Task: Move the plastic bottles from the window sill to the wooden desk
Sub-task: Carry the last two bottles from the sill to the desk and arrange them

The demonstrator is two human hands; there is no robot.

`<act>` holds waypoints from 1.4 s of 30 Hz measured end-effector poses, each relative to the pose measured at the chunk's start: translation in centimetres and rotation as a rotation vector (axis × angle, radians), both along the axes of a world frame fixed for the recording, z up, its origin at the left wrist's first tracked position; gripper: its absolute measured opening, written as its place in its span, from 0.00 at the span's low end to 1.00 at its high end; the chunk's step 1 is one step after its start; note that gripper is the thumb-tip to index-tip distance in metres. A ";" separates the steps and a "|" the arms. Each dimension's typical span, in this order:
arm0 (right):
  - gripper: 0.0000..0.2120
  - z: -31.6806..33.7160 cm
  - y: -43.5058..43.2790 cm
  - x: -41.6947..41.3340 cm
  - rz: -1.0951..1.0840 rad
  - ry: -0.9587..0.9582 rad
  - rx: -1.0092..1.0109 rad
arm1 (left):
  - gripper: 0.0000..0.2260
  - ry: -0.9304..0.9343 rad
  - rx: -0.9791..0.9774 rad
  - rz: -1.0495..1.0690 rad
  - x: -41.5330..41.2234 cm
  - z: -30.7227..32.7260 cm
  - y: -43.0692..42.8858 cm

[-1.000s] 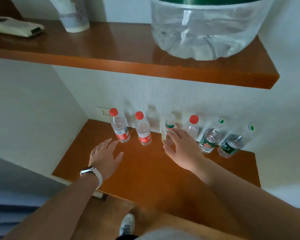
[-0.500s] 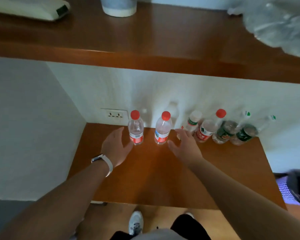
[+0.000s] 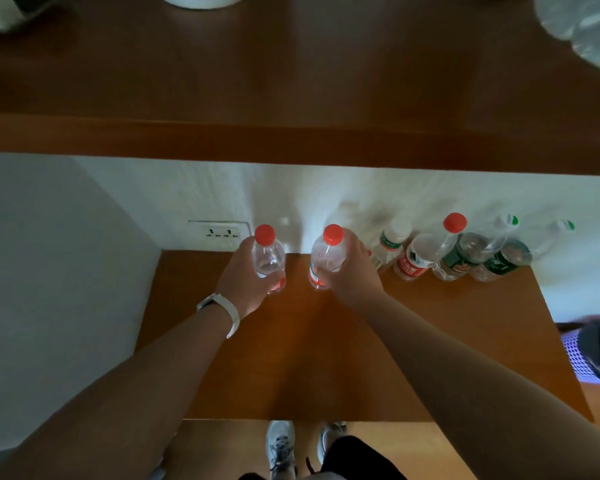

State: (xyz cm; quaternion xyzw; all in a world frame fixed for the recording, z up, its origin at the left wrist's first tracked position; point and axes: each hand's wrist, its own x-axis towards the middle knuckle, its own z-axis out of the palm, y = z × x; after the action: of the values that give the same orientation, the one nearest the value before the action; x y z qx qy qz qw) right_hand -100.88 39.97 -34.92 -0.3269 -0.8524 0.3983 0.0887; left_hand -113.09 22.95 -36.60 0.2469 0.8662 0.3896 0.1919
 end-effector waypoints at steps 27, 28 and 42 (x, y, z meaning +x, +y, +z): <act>0.37 -0.9 2.6 -2.0 -0.073 -0.006 -0.093 | 0.28 0.018 0.048 0.050 -1.8 -0.4 4.3; 0.37 -0.9 2.6 -1.9 -0.066 -0.016 -0.098 | 0.28 0.028 0.043 0.045 -1.9 -0.4 4.3; 0.38 3.6 2.3 0.9 -0.011 -0.063 0.044 | 0.40 0.100 0.024 0.042 -1.1 1.2 2.7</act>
State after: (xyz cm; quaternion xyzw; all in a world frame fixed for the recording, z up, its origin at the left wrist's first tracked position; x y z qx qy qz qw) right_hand -100.02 42.26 -31.33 -0.3420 -0.8615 0.3684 0.0709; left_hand -114.17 25.65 -35.43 0.2501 0.8750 0.3910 0.1373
